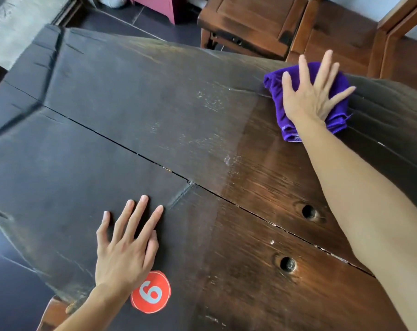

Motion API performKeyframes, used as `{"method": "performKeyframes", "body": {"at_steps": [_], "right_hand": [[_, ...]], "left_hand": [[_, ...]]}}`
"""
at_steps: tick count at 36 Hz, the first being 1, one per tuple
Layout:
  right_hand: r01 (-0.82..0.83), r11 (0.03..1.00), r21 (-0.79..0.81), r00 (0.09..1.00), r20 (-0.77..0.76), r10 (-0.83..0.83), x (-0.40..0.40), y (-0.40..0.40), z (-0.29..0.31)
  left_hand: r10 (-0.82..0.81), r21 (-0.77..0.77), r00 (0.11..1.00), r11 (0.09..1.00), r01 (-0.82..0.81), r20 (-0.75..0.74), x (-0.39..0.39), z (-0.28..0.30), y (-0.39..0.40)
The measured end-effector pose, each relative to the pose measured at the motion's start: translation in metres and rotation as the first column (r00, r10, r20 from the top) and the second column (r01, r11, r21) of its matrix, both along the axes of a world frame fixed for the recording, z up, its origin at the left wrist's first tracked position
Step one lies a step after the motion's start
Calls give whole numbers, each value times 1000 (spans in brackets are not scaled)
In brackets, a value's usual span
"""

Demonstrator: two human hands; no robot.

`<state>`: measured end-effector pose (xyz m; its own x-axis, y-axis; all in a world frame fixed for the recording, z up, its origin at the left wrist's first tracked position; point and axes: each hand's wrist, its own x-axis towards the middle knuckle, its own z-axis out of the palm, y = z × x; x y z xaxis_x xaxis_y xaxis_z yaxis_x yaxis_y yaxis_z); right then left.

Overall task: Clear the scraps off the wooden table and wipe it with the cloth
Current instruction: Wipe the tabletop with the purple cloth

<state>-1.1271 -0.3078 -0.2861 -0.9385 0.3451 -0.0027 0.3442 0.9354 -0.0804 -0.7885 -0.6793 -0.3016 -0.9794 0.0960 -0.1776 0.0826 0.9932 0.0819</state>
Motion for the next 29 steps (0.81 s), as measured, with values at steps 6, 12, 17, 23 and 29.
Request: {"method": "performKeyframes", "body": {"at_steps": [6, 12, 17, 23, 29], "right_hand": [[278, 959, -62, 960, 41, -276, -10, -32, -6], [152, 985, -78, 988, 47, -149, -8, -65, -8], [-117, 991, -70, 991, 55, 121, 11, -104, -7], [-374, 926, -46, 924, 66, 376, 56, -140, -9], [-442, 896, -41, 895, 49, 444, 126, -162, -12]], "left_hand": [[-7, 19, 1000, 1000, 7, -2, -1, 3, 1], [-5, 20, 1000, 1000, 5, 20, -3, 5, 2], [-13, 10, 1000, 1000, 13, 20, -2, 3, 1], [-11, 3, 1000, 1000, 11, 8, -1, 1, 0], [-2, 7, 1000, 1000, 2, -27, 1, -1, -1]]}}
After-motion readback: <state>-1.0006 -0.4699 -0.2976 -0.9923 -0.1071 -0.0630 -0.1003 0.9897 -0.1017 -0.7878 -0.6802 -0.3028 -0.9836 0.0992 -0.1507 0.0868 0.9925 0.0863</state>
